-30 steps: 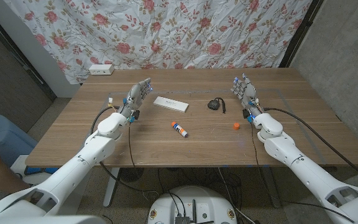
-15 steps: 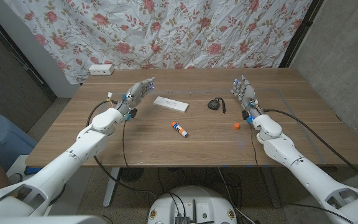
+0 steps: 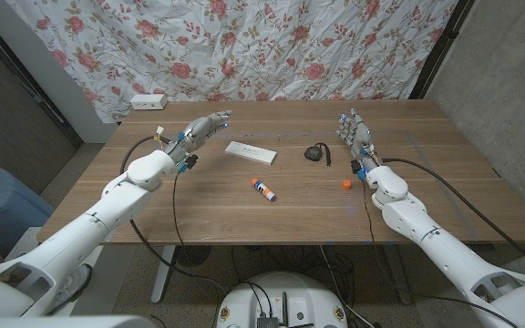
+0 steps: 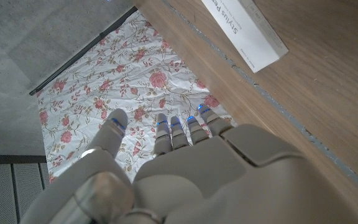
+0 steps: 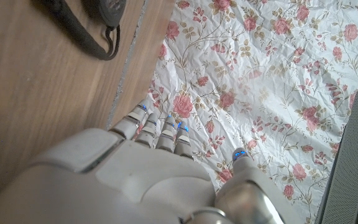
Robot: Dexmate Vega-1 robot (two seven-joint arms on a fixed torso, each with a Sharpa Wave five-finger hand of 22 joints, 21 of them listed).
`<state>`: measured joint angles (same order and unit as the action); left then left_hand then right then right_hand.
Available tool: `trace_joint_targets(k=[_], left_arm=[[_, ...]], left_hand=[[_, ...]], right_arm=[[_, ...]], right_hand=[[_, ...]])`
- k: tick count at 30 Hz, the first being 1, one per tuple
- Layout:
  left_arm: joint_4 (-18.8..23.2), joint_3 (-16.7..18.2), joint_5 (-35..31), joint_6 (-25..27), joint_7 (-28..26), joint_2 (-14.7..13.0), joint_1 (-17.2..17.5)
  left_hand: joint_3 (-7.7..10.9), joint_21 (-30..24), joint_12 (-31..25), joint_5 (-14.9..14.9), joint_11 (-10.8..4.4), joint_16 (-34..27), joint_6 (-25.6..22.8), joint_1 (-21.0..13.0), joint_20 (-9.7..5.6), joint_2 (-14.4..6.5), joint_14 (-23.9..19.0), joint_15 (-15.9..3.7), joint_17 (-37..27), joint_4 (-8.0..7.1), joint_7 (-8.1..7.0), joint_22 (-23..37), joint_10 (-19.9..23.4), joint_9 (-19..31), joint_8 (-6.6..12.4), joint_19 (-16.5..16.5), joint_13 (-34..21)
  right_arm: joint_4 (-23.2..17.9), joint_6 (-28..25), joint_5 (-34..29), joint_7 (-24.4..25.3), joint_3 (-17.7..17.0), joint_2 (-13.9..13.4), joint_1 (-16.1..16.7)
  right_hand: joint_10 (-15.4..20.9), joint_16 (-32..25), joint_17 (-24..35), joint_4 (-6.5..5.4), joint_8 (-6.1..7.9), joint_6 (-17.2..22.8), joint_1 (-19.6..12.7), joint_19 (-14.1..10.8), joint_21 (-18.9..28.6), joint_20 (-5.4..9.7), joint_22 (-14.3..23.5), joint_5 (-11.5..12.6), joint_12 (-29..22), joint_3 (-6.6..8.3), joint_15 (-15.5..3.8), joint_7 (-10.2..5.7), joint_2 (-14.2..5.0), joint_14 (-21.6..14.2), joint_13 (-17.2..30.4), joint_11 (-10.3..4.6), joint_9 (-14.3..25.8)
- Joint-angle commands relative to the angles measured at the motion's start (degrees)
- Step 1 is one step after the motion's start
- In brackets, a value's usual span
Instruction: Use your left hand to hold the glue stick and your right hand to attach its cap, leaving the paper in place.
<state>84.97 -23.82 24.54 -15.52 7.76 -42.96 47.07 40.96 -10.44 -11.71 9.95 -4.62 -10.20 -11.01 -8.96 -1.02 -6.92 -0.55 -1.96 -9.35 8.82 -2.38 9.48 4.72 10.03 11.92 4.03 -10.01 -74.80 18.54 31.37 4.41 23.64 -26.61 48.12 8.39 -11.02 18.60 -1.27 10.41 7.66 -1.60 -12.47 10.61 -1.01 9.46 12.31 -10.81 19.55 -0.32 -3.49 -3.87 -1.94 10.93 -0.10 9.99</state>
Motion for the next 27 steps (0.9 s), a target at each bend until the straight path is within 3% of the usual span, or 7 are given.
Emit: trace_joint_targets(k=[1, 10, 16, 19, 27], left_arm=[[3.9, -0.1, -3.7, 0.3, 1.6, -4.1, -0.1], [9.2, 0.7, -6.7, 2.0, 1.0, -8.1, 1.6], [11.9, 0.8, -9.0, 2.7, 2.3, -10.6, 1.8], [12.9, 0.7, -10.0, 3.1, 2.9, -11.6, 1.9], [15.3, 0.2, -15.5, 2.2, 4.3, -14.4, 1.4]], left_hand=[[0.10, -0.5, -0.5, 0.1, -0.45, -0.2, -1.2, -1.1, -0.21, 0.1, -0.6, -1.01, -0.1, 0.80, -0.66, 0.1, 1.0, 0.1, 0.27, 0.9, -0.2], [0.24, -0.6, -0.6, 0.1, -1.81, -0.2, -3.0, -3.5, -0.76, 1.7, -1.8, -2.13, -0.1, 2.31, -1.60, 0.0, 2.9, 0.1, 0.59, 2.3, -0.2], [0.40, -0.5, -0.6, 0.2, -2.71, -0.2, -4.1, -5.5, -0.89, 2.7, -2.4, -2.49, -0.1, 2.45, -2.86, 0.0, 4.1, 0.1, 0.87, 2.9, -0.2], [0.46, -0.3, -0.5, 0.3, -3.16, -0.1, -5.1, -6.9, -0.98, 3.5, -2.6, -2.53, -0.2, 2.46, -4.20, 0.0, 4.8, 0.1, 1.12, 3.1, -0.2], [0.66, -0.2, -0.4, 0.5, -3.84, 0.0, -6.3, -9.1, -1.25, 4.5, -2.8, -3.02, -0.2, 2.51, -5.36, 0.0, 5.7, 0.2, 1.37, 3.2, -0.2]], right_arm=[[-1.9, -0.6, -0.6, 1.3, -0.3, -0.8, 0.7], [-3.2, -1.0, -0.9, 1.3, -0.7, -2.1, 1.3], [-3.8, -0.8, -1.0, 1.2, -0.9, -2.7, 2.0], [-4.6, -1.0, -1.5, 1.8, -1.0, -3.2, 2.6], [-6.6, -1.1, -2.0, 2.9, -1.4, -4.2, 4.4]], right_hand=[[0.5, -0.1, -0.1, 0.02, 0.30, 0.4, 0.0, -0.3, 0.1, 0.33, 0.2, 0.3, -0.3, 0.36, -0.13, 0.03, -0.21, -0.1, 0.0, -0.30, 0.2], [0.7, -0.2, -0.4, -0.01, 0.40, 0.7, 0.0, -0.3, 0.1, 0.38, 0.2, 0.2, -0.4, 0.37, -0.11, 0.13, -0.23, -0.2, 0.0, -0.05, 0.2], [0.8, -0.2, -0.5, -0.06, 0.42, 0.8, 0.1, -0.3, 0.1, 0.43, 0.2, 0.2, -0.4, 0.35, -0.19, 0.14, -0.24, -0.2, -0.1, -0.08, 0.2], [0.8, -0.2, -0.6, -0.05, 0.43, 0.8, 0.1, -0.2, 0.1, 0.46, 0.2, 0.2, -0.4, 0.37, -0.07, 0.15, -0.24, -0.2, -0.1, -0.08, 0.2], [0.8, -0.2, -0.8, -0.04, 0.39, 0.8, 0.1, -0.2, 0.1, 0.53, 0.2, 0.2, -0.3, 0.38, -0.15, 0.04, -0.24, -0.1, -0.1, -0.15, 0.2]])
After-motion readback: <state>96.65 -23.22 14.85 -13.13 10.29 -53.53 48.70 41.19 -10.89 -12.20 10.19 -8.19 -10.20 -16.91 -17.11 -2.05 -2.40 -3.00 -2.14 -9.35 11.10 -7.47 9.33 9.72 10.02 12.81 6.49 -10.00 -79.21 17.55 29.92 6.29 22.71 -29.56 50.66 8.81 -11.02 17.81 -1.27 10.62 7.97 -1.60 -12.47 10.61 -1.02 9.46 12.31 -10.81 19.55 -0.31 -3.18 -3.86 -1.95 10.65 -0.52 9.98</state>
